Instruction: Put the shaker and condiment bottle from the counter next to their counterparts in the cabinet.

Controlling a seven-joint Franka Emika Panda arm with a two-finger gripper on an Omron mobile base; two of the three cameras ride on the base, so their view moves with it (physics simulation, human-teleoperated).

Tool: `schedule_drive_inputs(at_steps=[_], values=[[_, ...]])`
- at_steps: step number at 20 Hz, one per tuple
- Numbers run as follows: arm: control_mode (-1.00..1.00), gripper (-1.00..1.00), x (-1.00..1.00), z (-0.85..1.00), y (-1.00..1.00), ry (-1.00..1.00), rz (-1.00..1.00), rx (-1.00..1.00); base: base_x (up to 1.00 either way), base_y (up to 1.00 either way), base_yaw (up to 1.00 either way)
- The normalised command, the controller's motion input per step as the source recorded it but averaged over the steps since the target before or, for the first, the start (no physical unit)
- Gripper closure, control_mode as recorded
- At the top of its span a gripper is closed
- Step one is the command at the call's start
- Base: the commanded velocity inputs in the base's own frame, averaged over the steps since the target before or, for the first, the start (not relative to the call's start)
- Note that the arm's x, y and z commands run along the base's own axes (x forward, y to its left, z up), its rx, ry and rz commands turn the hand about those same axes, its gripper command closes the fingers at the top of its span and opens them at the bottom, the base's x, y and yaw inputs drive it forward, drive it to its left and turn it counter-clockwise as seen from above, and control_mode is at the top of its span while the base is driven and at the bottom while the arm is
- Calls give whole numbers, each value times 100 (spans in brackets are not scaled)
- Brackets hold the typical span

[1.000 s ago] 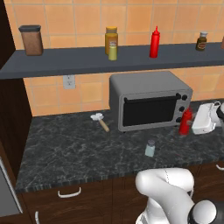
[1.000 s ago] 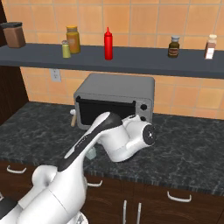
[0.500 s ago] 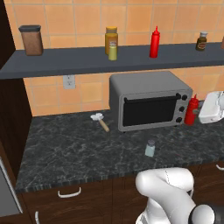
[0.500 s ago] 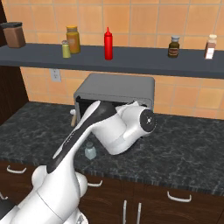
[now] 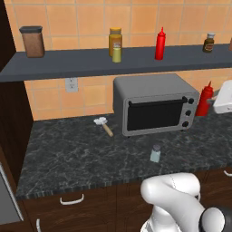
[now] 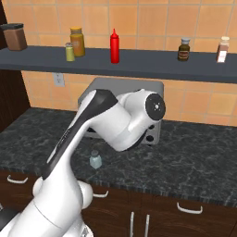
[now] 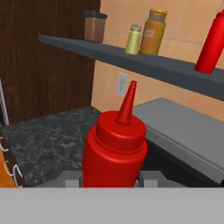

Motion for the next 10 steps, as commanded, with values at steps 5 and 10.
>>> schedule_drive_inputs(at_steps=[5, 10], values=[[-100, 100, -2, 64, 0, 0, -1, 0, 0, 0, 0], [-100, 100, 0, 63, 0, 0, -2, 0, 0, 0, 0]])
